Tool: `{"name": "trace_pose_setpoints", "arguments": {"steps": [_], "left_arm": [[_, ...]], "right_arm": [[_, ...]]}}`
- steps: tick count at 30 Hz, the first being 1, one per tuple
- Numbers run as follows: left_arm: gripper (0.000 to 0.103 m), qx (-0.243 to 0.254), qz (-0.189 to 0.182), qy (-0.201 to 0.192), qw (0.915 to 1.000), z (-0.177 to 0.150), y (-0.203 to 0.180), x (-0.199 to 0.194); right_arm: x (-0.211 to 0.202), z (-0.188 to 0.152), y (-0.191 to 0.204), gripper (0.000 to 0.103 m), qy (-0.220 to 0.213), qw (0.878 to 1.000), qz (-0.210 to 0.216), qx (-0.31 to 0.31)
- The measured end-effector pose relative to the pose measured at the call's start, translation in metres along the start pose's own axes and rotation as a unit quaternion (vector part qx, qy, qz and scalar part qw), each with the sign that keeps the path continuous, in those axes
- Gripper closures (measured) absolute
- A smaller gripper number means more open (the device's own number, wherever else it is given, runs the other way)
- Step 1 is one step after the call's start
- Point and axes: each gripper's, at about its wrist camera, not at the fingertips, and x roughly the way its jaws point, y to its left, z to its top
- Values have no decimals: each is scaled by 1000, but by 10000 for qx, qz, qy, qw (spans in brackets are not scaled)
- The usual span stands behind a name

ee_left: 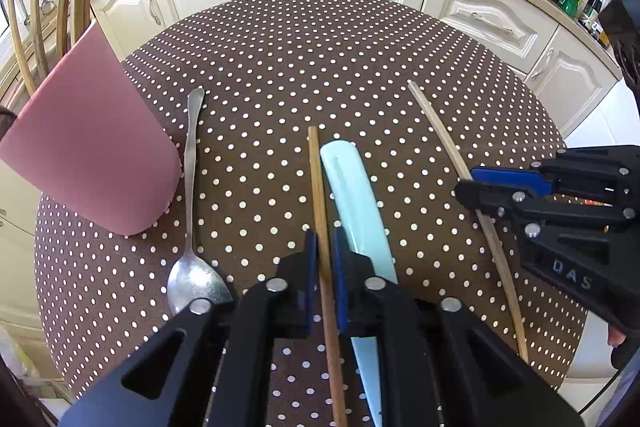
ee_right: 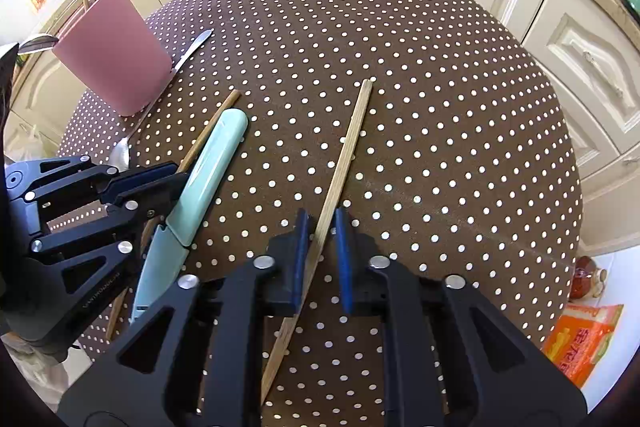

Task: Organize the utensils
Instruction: 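Lift both held chopsticks and carry them above the pink cup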

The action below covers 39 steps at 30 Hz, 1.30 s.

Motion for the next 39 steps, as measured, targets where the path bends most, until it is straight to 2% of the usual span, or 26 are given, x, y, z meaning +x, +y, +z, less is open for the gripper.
{"name": "trace_pose_setpoints", "arguments": {"steps": [3,8,13,16,19,25,30,34,39], "left_arm": [[98,-149,-162,-146,9997,-9,8,-5],[98,-244,-521,-923,9941,-23,10,-38],[98,-342,-803,-1971,9765,-34,11,-86],[98,-443,-955,-2577,9605,-40,16,-113],[98,-550,-1166,-3223,9378,-46,23,-142],[98,-583,-1180,-4433,8867,-62,40,-200],[98,-623,-967,-5380,8351,-70,71,-234],[98,-836,-752,-5871,8016,-64,101,-245],[98,-1178,-639,-6224,7711,-58,142,-249]], "right_arm": [[1,1,-2,96,-178,9998,95,93],[-21,-5,-2,97,-757,9961,399,210],[-56,-6,7,96,-1475,9869,631,158],[-80,-8,11,97,-1926,9779,801,136],[-109,-8,17,97,-2458,9641,995,152],[-153,1,39,97,-3409,9307,1328,45],[-168,22,60,97,-4002,9039,1502,-146],[-166,45,75,97,-4249,8892,1685,-206],[-159,73,98,97,-4447,8754,1875,-269]]}}
